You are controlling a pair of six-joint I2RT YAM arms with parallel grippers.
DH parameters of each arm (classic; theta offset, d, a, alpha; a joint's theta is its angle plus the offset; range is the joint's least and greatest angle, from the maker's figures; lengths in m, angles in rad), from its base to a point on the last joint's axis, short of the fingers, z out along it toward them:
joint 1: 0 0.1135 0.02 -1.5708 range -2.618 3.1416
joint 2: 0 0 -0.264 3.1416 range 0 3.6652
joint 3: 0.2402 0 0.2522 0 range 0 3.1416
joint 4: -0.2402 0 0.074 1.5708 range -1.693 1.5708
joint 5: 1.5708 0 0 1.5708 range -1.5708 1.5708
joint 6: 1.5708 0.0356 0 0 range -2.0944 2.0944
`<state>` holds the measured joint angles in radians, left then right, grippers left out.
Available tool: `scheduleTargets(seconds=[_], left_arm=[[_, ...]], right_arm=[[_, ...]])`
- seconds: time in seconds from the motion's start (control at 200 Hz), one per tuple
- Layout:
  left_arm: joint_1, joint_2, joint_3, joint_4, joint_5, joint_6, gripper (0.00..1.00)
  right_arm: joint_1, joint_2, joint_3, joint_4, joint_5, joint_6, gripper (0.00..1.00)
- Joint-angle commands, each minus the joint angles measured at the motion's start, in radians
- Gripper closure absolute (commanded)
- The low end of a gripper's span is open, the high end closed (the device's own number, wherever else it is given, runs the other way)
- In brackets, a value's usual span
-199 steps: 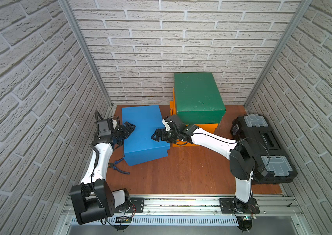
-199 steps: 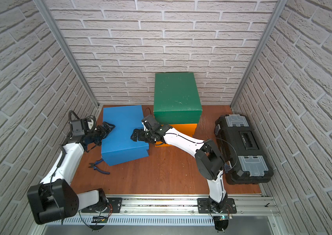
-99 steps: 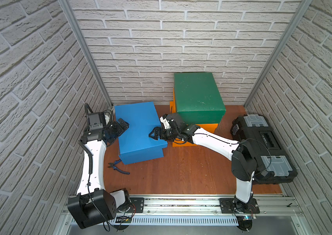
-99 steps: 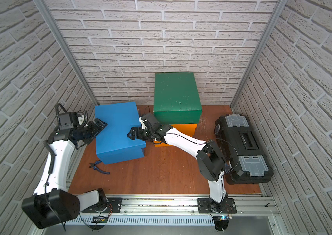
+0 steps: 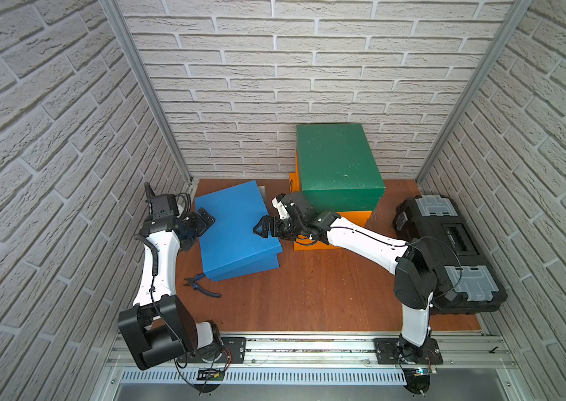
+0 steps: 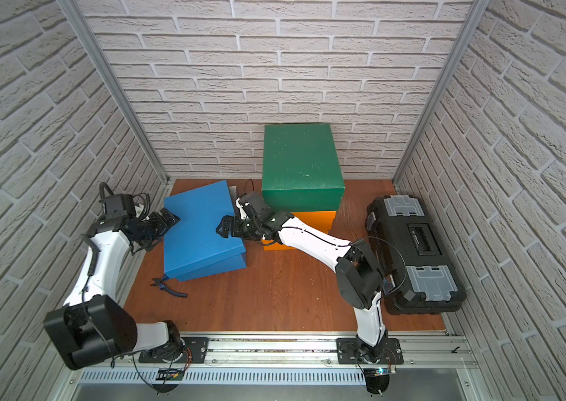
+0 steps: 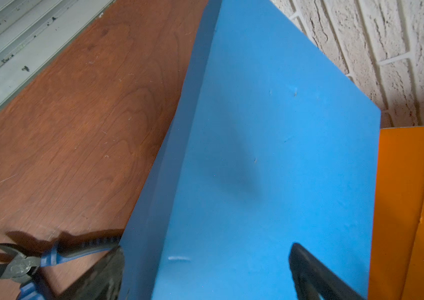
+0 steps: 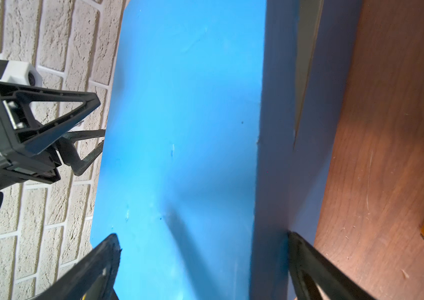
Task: Stack the shoeboxes
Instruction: Adjust the shoebox at the center of the board.
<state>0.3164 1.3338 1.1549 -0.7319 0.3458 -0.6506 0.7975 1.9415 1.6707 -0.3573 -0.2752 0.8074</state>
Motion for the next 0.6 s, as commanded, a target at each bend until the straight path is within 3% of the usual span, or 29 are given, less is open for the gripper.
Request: scheduleTargets(seconds=[0.0,0.22,0.595], left_arm=[[0.007,0.033,0.028,0.052,-0.003,-0.002,0.02],[0.007,0.134,0.056,0.124,0.04,-0.053,0.02],[-0.02,0.168,0.107,0.209,0.066,-0.136,0.02]], right_arm=[[0.018,-0.003,0.02,0.01,0.013,-0.017,0.03],[0.049,-0.011,0.048,-0.026,0.04,-0.046,0.05],[0.052,0.013,0.091,-0.015,0.037,-0.046,0.06]])
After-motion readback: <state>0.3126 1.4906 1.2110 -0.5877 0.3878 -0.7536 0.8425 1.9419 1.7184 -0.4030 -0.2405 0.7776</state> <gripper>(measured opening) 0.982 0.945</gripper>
